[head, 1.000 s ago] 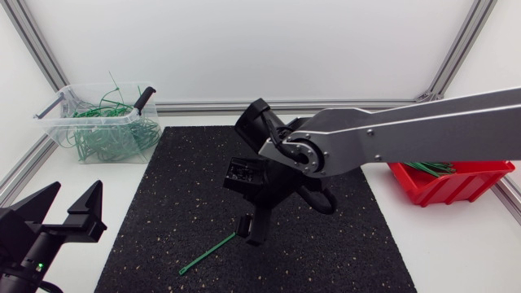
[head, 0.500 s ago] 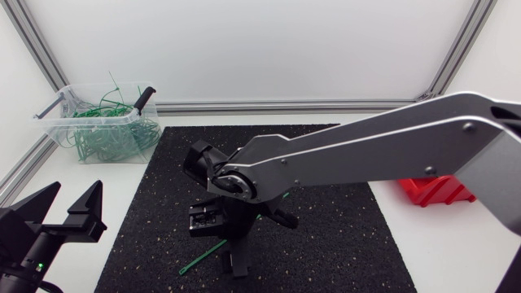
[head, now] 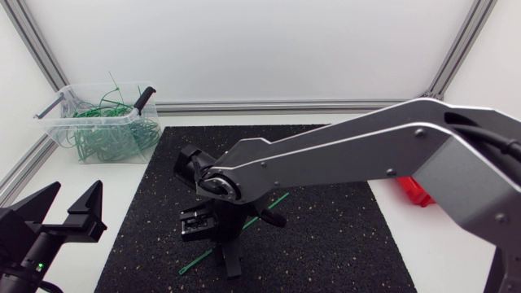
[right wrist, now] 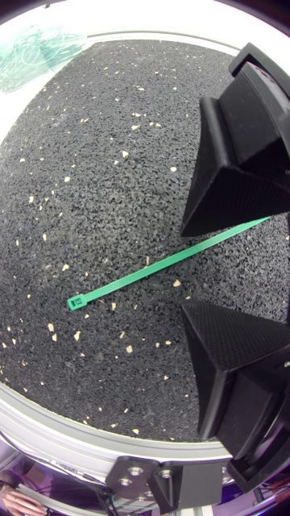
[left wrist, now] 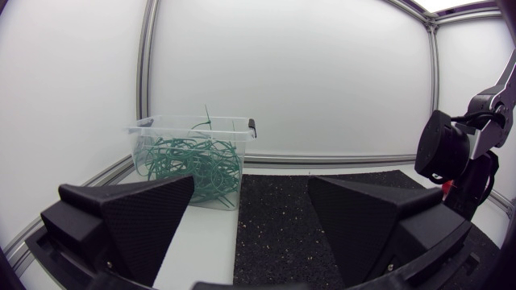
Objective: Take a green cable tie from the red box, thread the tail through the head to close it, then place it in the transparent bin on the left.
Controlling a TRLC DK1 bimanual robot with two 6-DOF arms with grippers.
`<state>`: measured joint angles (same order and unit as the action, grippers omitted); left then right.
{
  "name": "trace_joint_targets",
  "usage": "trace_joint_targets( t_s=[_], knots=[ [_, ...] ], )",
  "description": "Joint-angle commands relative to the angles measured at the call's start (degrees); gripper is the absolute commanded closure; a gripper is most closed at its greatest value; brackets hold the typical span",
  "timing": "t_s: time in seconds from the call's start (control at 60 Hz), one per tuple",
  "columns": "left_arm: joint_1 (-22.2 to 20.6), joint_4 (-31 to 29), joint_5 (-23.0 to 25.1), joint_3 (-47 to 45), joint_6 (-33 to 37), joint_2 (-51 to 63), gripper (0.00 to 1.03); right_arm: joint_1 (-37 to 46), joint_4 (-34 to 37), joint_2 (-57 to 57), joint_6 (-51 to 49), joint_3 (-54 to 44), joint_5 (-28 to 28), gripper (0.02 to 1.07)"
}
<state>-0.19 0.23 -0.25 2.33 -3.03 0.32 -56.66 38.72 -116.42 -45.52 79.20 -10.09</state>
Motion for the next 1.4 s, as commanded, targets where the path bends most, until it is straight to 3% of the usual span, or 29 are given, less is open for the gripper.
trace_joint_targets(
  t_s=[0.0, 0.183, 0.367, 0.533, 0.733, 1.117, 1.383],
  knots=[
    [-0.5, -1.7, 0.4, -2.2, -0.6, 0.6, 0.05, 0.0, 0.6, -2.0, -1.8, 1.4, 0.0, 0.58],
    [-0.4, -1.7, 0.4, -2.1, -0.6, 0.6, 0.05, 0.4, 0.5, -3.1, -2.2, 2.2, 0.0, 0.59],
    [-0.4, -1.7, 0.3, -2.1, -0.6, 0.6, 0.05, 0.6, 0.6, -3.4, -2.9, 2.0, -0.1, 0.81],
    [-0.4, -1.7, 0.3, -2.1, -0.6, 0.6, 0.05, 0.9, 0.6, -3.5, -3.1, 1.7, 0.0, 0.83],
    [-0.3, -1.7, 0.3, -2.1, -0.6, 0.6, 0.05, 1.1, 0.6, -3.4, -3.4, 1.5, -0.1, 1.01],
    [-0.4, -1.7, 0.3, -2.1, -0.6, 0.6, 0.05, 2.4, -1.5, 3.0, -2.1, -3.2, -0.4, 1.01],
    [-1.0, -1.8, 0.3, -2.1, -0.6, 0.3, 0.05, 5.6, -9.0, 15.1, 5.5, -10.5, 1.9, 1.01]
  ],
)
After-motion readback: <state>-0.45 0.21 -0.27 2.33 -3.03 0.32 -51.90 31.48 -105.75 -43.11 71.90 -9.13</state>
